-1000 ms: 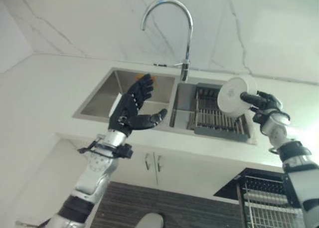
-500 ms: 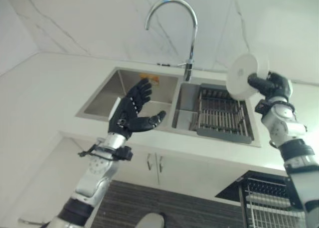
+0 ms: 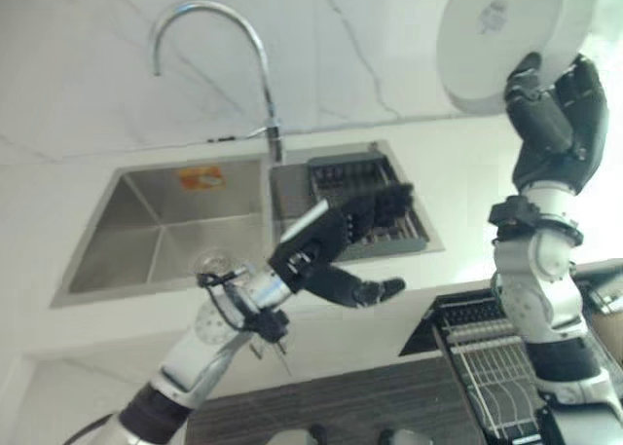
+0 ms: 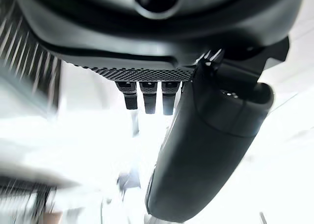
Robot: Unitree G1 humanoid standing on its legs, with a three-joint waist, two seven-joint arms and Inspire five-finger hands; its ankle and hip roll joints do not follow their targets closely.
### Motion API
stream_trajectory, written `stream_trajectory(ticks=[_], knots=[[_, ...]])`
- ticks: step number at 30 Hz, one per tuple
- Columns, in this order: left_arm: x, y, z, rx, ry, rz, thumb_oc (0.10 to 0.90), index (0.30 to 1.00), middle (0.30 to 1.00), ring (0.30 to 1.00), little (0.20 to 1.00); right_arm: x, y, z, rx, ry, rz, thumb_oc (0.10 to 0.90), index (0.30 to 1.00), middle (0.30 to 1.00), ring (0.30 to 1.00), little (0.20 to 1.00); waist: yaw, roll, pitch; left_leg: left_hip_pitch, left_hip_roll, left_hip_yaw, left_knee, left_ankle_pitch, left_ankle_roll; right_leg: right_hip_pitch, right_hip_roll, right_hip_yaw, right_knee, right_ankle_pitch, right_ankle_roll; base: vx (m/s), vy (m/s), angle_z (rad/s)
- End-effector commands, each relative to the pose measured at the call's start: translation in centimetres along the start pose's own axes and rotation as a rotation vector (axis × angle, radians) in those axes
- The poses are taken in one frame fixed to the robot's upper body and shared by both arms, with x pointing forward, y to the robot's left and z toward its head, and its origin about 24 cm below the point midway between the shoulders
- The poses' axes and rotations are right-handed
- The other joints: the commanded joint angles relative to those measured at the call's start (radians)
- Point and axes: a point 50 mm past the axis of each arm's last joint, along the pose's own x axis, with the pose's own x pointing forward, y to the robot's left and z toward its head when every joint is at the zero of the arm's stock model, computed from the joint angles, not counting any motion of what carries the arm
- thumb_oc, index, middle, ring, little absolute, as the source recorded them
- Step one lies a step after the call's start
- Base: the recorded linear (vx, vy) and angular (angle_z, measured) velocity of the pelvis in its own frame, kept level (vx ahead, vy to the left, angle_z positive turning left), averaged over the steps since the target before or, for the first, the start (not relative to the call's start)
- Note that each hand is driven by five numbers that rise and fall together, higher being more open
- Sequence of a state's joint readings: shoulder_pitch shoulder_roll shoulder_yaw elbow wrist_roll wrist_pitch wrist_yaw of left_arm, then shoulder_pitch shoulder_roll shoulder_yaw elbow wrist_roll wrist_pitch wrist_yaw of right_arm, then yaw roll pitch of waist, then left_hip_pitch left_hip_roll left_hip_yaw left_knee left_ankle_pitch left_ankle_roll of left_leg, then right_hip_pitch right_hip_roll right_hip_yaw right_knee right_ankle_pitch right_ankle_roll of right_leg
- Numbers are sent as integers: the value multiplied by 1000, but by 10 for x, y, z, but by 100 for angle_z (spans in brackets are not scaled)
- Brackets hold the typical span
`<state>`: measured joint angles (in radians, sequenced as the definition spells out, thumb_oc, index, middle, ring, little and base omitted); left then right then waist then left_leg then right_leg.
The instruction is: Place the dishes in the dishwasher.
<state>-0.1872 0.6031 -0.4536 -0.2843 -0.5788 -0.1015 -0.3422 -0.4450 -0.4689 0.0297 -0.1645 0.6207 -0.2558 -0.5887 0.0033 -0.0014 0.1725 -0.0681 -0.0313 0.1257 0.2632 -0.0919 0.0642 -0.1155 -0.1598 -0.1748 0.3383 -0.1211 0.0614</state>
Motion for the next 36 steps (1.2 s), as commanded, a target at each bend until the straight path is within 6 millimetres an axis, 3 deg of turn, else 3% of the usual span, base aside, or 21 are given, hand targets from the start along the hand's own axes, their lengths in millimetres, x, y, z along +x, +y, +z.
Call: stream_trajectory(ticks=[1, 4, 8, 14, 19, 25, 32, 36], knots=[[9, 0, 40, 68, -195, -58, 800, 900, 900, 900, 900, 17, 21, 60, 115, -374, 100, 400, 300, 300, 300, 300, 59, -33, -31, 9, 62, -53, 37, -115, -73, 63, -111, -69, -38, 54, 136, -352, -166, -68], [14, 11, 46, 94, -185, -110, 800, 900, 900, 900, 900, 17, 20, 68, 195, -465, 101, 400, 300, 300, 300, 300, 77, -28, 18, -31, 100, -22, 37, -94, -74, 49, -199, -118, -38, 135, 152, -440, -305, -64], [22, 18, 51, 136, -140, -178, 800, 900, 900, 900, 900, 12, 27, 81, 238, -552, 145, 400, 300, 300, 300, 300, 97, -35, 28, -98, 148, 15, 37, -81, -88, 13, -240, -145, -38, 130, 177, -312, -396, -56], [26, 16, 42, 99, -95, -169, 800, 900, 900, 900, 900, 12, 33, 86, 231, -529, 157, 400, 300, 300, 300, 300, 78, -17, 9, -116, 214, 20, 37, -57, -140, -24, -186, -115, -38, 69, 172, -116, -283, -55], [22, 8, 0, 26, 24, -58, 800, 900, 900, 900, 900, 9, 34, 75, 200, -464, 141, 400, 300, 300, 300, 300, 35, 16, 14, -117, 255, 34, 37, -27, -173, -34, -149, -97, -38, 47, 133, -86, -74, -25], [-2, 8, -25, 33, 143, 15, 800, 900, 900, 900, 900, 6, 18, 63, 128, -370, 138, 400, 300, 300, 300, 300, -5, 35, 20, -109, 301, 74, 37, 2, -194, -44, -124, -98, -38, 47, 108, -39, 9, -5], [-37, 20, -69, -51, 278, 284, 800, 900, 900, 900, 900, -5, -11, 42, -133, -236, 103, 400, 300, 300, 300, 300, -39, 38, 26, -94, 342, 113, 37, 19, -212, -45, -109, -93, -38, 45, 95, -15, 32, -13], [-81, 23, -104, -48, 438, 446, 800, 900, 900, 900, 900, -13, -31, 38, -308, -224, 58, 400, 300, 300, 300, 300, -45, 38, 26, -97, 347, 117, 37, 23, -215, -52, -109, -77, -38, 46, 98, -20, 41, -9]])
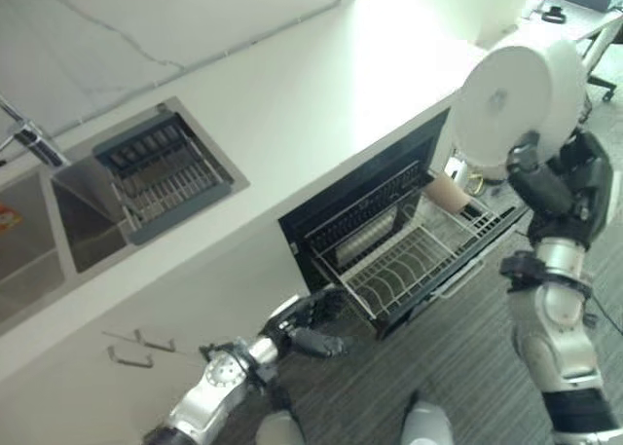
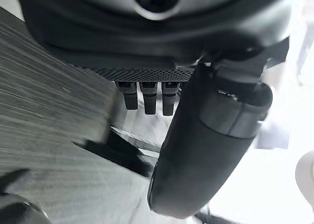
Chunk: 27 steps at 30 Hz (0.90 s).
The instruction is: Place the dishes in the dishwasher.
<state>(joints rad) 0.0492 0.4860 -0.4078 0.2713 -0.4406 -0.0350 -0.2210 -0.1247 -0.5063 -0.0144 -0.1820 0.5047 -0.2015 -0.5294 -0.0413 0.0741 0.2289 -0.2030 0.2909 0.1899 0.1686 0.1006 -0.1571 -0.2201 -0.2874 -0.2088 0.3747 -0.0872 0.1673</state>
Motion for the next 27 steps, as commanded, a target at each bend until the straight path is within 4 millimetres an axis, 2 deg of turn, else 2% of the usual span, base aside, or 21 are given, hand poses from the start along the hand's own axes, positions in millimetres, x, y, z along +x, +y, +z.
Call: stream_trajectory(ticks=[1, 4, 8, 11, 14, 20, 23, 27], knots=[[-1, 10, 44, 121, -223, 34, 800, 900, 900, 900, 900, 23, 10, 71, -42, -420, 17, 400, 300, 300, 300, 300, 0, -37, -30, 39, 24, 54, 131, -170, 6, 53, 18, -43, -75, 12, -8, -1, 46, -1], [-4, 15, 15, 60, -125, 96, 800, 900, 900, 900, 900, 22, 5, 67, -199, -448, -50, 400, 300, 300, 300, 300, 6, -39, -34, 45, 24, 61, 131, -174, 6, 59, 13, -55, -75, 11, -5, 0, 0, 0], [-10, 18, -17, 45, -32, 174, 800, 900, 900, 900, 900, 23, -1, 59, -258, -392, -69, 400, 300, 300, 300, 300, 9, -43, -36, 48, 23, 65, 131, -177, 5, 64, 11, -62, -75, 9, -3, 5, 4, 2], [-16, 19, -48, 2, 57, 263, 800, 900, 900, 900, 900, 21, -3, 46, -461, -384, -50, 400, 300, 300, 300, 300, 17, -50, -35, 47, 20, 59, 131, -179, 6, 65, 8, -61, -75, 9, 2, 0, 0, 0], [-24, 20, -69, -114, 103, 350, 800, 900, 900, 900, 900, 21, -6, 40, -602, -394, -13, 400, 300, 300, 300, 300, 27, -59, -36, 53, 17, 57, 131, -184, 7, 74, 6, -68, -75, 7, 5, 6, -13, 0], [-25, 16, -82, -163, 137, 369, 800, 900, 900, 900, 900, 27, -3, 29, -807, -389, 102, 400, 300, 300, 300, 300, 50, -73, -47, 54, 15, 46, 131, -186, 6, 90, 5, -86, -75, 0, 3, 32, -31, 8], [-31, 19, -89, -179, 167, 405, 800, 900, 900, 900, 900, 29, -7, 14, -895, -315, 169, 400, 300, 300, 300, 300, 64, -80, -56, 53, 12, 34, 131, -187, 6, 97, 5, -91, -75, -4, 5, 51, -25, 8], [-40, 24, -98, -166, 209, 433, 800, 900, 900, 900, 900, 29, -1, -2, -1015, -281, 306, 400, 300, 300, 300, 300, 86, -85, -62, 52, 9, 21, 131, -186, 6, 108, 3, -101, -75, -10, 4, 37, -16, 9]])
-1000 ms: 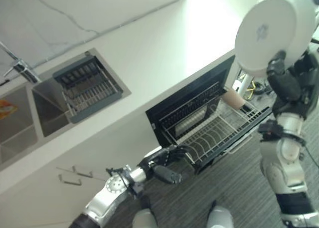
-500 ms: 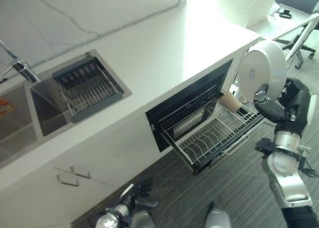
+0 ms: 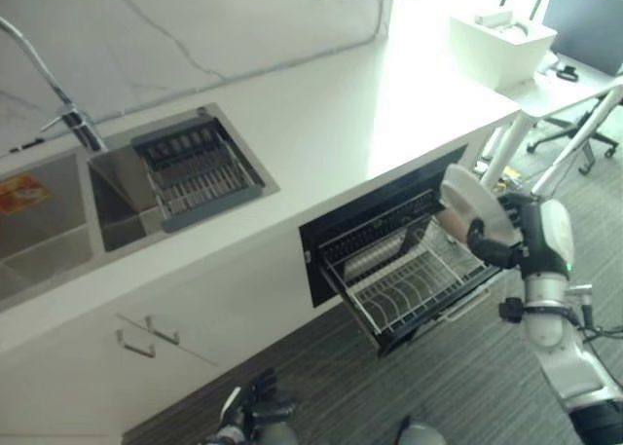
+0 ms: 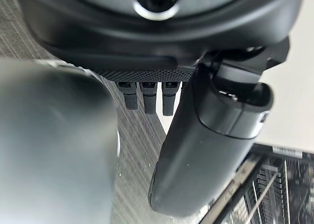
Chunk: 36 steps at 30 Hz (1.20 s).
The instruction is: Place the dishes in the dishwasher.
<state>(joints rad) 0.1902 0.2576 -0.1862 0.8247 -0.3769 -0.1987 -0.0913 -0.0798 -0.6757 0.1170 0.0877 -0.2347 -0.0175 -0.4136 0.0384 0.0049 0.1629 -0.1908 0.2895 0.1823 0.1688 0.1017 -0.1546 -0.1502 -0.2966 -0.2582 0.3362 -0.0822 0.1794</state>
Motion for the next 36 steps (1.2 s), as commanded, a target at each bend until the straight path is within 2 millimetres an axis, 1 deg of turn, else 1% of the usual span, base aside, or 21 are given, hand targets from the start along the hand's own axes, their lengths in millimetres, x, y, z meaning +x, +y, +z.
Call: stream_trajectory(ticks=[1, 3, 4, 5, 6, 10, 11, 12, 13, 14, 16, 20, 22, 23, 24, 26, 29, 32, 36], knots=[[9, 9, 41, 102, -156, -6, 800, 900, 900, 900, 900, 37, -40, 51, -69, -281, -141, 400, 300, 300, 300, 300, 11, -16, 7, 43, 10, 26, 131, -188, 2, 44, 12, -55, -36, -16, -8, 29, -10, 6], [9, 12, 41, 104, -150, -2, 800, 900, 900, 900, 900, 40, -36, 51, -103, -287, -98, 400, 300, 300, 300, 300, 17, -17, 2, 40, 9, 22, 131, -186, 2, 44, 11, -61, -36, -16, -8, 21, 2, 4], [9, 14, 41, 107, -145, 0, 800, 900, 900, 900, 900, 45, -27, 48, -143, -262, -24, 400, 300, 300, 300, 300, 27, -19, 1, 39, 6, 16, 131, -185, 1, 50, 8, -68, -36, -17, -7, 50, 9, 21], [9, 15, 42, 112, -142, -3, 800, 900, 900, 900, 900, 47, -22, 42, -165, -229, 16, 400, 300, 300, 300, 300, 35, -20, 1, 38, 4, 13, 131, -184, 2, 53, 5, -74, -36, -18, -7, 58, 8, 27], [9, 16, 42, 118, -138, -6, 800, 900, 900, 900, 900, 49, -14, 32, -143, -166, 72, 400, 300, 300, 300, 300, 43, -21, 1, 36, 1, 8, 131, -183, 2, 57, 3, -80, -36, -17, -7, 39, 5, 21], [9, 17, 43, 125, -137, -9, 800, 900, 900, 900, 900, 51, -1, 15, -110, -58, 140, 400, 300, 300, 300, 300, 58, -23, 5, 34, -4, -2, 131, -181, 2, 65, -2, -92, -36, -17, -8, 29, 4, 15], [9, 17, 45, 125, -140, -9, 800, 900, 900, 900, 900, 52, 4, 10, -125, -26, 154, 400, 300, 300, 300, 300, 69, -24, 8, 32, -6, -9, 131, -180, 3, 69, -5, -98, -36, -15, -7, 37, 3, 12], [10, 17, 47, 125, -142, -8, 800, 900, 900, 900, 900, 53, 6, 7, -134, -9, 157, 400, 300, 300, 300, 300, 74, -24, 10, 31, -8, -12, 131, -179, 3, 71, -7, -102, -36, -14, -7, 66, 3, 15], [9, 19, 47, 125, -141, -2, 800, 900, 900, 900, 900, 57, 6, 0, -167, 27, 150, 400, 300, 300, 300, 300, 89, -22, 14, 31, -14, -23, 131, -178, 3, 79, -12, -113, -36, -13, -6, 71, -4, 25], [9, 21, 47, 129, -138, 3, 800, 900, 900, 900, 900, 62, 6, -2, -193, 50, 140, 400, 300, 300, 300, 300, 103, -21, 20, 34, -18, -29, 131, -183, 0, 89, -16, -120, -36, -16, -2, 33, -5, 27], [10, 22, 51, 143, -142, 0, 800, 900, 900, 900, 900, 68, 6, -1, -220, 58, 136, 400, 300, 300, 300, 300, 111, -22, 22, 17, -22, -37, 131, -175, 3, 77, -20, -125, -36, -8, -2, -23, -11, 15], [13, 20, 57, 170, -152, -10, 800, 900, 900, 900, 900, 81, 0, -8, -292, 122, 130, 400, 300, 300, 300, 300, 137, -22, 31, 9, -29, -53, 131, -171, 4, 81, -23, -138, -36, -4, -1, 2, -15, 11], [14, 19, 59, 169, -164, -13, 800, 900, 900, 900, 900, 84, 1, -13, -290, 158, 131, 400, 300, 300, 300, 300, 149, -20, 37, 12, -31, -59, 131, -174, 2, 89, -24, -141, -36, -7, 1, 24, -4, 11], [14, 19, 61, 168, -173, -14, 800, 900, 900, 900, 900, 86, -1, -15, -287, 171, 122, 400, 300, 300, 300, 300, 155, -19, 39, 11, -33, -63, 131, -173, 2, 91, -25, -144, -36, -6, 1, 9, -8, 14], [16, 17, 69, 175, -195, -19, 800, 900, 900, 900, 900, 92, -7, -19, -284, 208, 93, 400, 300, 300, 300, 300, 173, -19, 48, 3, -38, -73, 131, -170, 3, 92, -28, -153, -36, -3, 2, -21, -10, 14], [17, 16, 75, 184, -213, -23, 800, 900, 900, 900, 900, 97, -12, -24, -304, 236, 67, 400, 300, 300, 300, 300, 192, -18, 57, -6, -42, -83, 131, -167, 4, 91, -32, -161, -36, 1, 5, -61, -20, 15], [19, 16, 82, 187, -227, -30, 800, 900, 900, 900, 900, 106, -20, -23, -332, 262, 48, 400, 300, 300, 300, 300, 213, -15, 73, -23, -49, -95, 131, -162, 7, 82, -35, -170, -36, 6, 6, -95, -15, 15], [21, 20, 88, 190, -239, -27, 800, 900, 900, 900, 900, 117, -26, -18, -348, 290, 74, 400, 300, 300, 300, 300, 237, -17, 95, -49, -53, -110, 131, -155, 10, 69, -36, -179, -36, 10, 6, -91, -19, 16], [22, 20, 96, 184, -266, -25, 800, 900, 900, 900, 900, 122, -28, -14, -400, 286, 89, 400, 300, 300, 300, 300, 254, -17, 114, -74, -59, -121, 131, -150, 12, 57, -39, -187, -36, 16, 9, -76, -23, 7]])
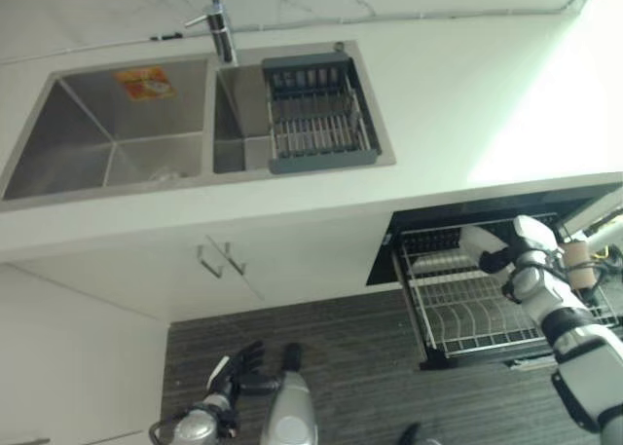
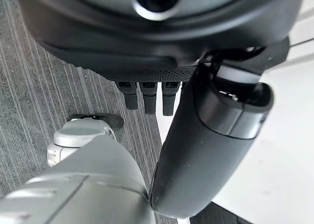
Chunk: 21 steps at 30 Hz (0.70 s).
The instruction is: Place the dishes in the dishwasher.
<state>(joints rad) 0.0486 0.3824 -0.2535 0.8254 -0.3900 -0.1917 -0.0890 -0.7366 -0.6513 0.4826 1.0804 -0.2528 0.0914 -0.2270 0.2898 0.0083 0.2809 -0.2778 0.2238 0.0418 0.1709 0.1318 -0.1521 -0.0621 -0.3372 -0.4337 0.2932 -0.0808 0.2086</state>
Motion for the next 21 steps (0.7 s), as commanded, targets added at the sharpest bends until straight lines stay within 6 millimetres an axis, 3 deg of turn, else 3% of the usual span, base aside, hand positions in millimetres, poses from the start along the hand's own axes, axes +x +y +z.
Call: stream_trajectory(ticks=[1, 11, 12, 13, 21], knots=[[9, 6, 41, 36, -168, -15, 800, 900, 900, 900, 900, 13, -68, 28, -14, -77, -207, 400, 300, 300, 300, 300, 5, -20, 1, 9, 5, 18, 129, -179, 11, -33, 1, -14, 7, 16, -20, -61, -22, 7], [13, 5, 63, 30, -244, -23, 800, 900, 900, 900, 900, 14, -38, 33, 26, -28, -17, 403, 305, 305, 305, 305, 26, -15, 52, -50, -4, 2, 129, -173, 17, -77, 0, -24, 7, 22, -22, -88, -14, 7], [14, 4, 67, 24, -255, -22, 800, 900, 900, 900, 900, 13, -31, 34, 40, -25, 13, 745, 818, 818, 818, 818, 25, -13, 56, -54, -3, 3, 129, -172, 17, -79, 0, -24, 7, 21, -24, -64, 27, 1], [15, 3, 69, 23, -261, -22, 800, 900, 900, 900, 900, 13, -28, 34, 54, -16, 29, 800, 900, 900, 900, 900, 25, -12, 58, -54, -3, 4, 129, -172, 17, -80, -1, -24, 7, 22, -24, -52, 25, 0], [19, -1, 82, 13, -292, -28, 800, 900, 900, 900, 900, 11, -11, 30, 101, 21, 114, 800, 900, 900, 900, 900, 23, -2, 68, -63, -8, 3, 129, -173, 17, -93, -11, -24, 7, 28, -22, -30, 11, 1]])
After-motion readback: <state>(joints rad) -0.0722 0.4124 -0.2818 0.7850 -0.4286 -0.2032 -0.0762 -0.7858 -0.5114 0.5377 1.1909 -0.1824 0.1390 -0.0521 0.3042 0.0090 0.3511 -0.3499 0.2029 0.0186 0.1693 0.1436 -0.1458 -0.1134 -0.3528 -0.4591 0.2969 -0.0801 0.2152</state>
